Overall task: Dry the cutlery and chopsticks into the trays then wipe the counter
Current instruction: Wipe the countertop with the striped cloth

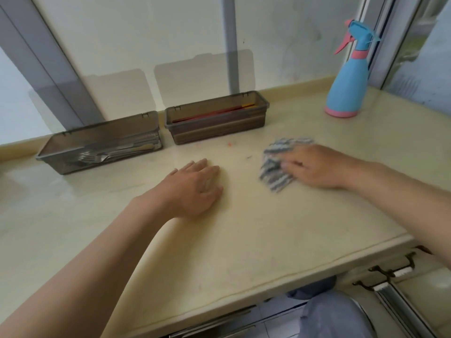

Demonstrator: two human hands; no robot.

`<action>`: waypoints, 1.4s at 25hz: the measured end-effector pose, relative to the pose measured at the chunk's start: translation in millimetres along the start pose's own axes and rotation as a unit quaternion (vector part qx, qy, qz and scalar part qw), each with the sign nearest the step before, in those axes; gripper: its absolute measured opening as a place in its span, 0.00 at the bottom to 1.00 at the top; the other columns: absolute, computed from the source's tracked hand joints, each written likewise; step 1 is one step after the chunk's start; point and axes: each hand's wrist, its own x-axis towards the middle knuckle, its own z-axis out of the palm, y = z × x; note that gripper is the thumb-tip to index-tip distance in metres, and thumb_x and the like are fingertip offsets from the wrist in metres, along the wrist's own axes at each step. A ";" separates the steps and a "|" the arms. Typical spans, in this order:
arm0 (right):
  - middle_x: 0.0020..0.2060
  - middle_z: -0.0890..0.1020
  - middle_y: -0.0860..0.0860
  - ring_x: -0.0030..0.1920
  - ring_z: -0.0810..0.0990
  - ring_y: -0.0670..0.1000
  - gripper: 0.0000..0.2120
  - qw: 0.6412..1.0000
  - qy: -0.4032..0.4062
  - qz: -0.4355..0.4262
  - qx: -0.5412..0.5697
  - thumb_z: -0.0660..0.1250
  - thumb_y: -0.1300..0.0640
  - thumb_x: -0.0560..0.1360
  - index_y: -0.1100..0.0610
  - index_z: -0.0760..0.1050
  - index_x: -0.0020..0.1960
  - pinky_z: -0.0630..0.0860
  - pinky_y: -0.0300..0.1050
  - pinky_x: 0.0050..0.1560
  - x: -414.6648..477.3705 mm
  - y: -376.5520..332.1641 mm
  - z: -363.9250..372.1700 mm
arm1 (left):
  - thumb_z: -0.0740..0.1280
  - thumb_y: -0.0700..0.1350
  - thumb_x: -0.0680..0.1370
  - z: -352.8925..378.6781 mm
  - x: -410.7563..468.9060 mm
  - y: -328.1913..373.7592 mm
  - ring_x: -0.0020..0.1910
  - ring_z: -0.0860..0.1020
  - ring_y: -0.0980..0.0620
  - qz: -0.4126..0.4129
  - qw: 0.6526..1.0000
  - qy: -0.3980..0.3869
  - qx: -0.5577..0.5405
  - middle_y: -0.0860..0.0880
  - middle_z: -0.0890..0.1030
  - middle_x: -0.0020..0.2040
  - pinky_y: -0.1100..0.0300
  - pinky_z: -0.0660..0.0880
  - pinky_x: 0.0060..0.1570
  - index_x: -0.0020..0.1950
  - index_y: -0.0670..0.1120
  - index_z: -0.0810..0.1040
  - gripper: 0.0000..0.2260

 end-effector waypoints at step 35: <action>0.80 0.60 0.50 0.78 0.61 0.53 0.27 0.989 -0.041 0.135 0.050 0.60 0.45 0.80 0.40 0.61 0.79 0.61 0.54 0.76 33.3 -108.2 4.5 | 0.63 0.63 0.78 -11.7 -70.5 -11.2 0.56 0.77 0.47 0.001 0.994 0.077 -0.071 0.47 0.77 0.60 0.48 0.76 0.59 0.59 0.45 0.79 0.23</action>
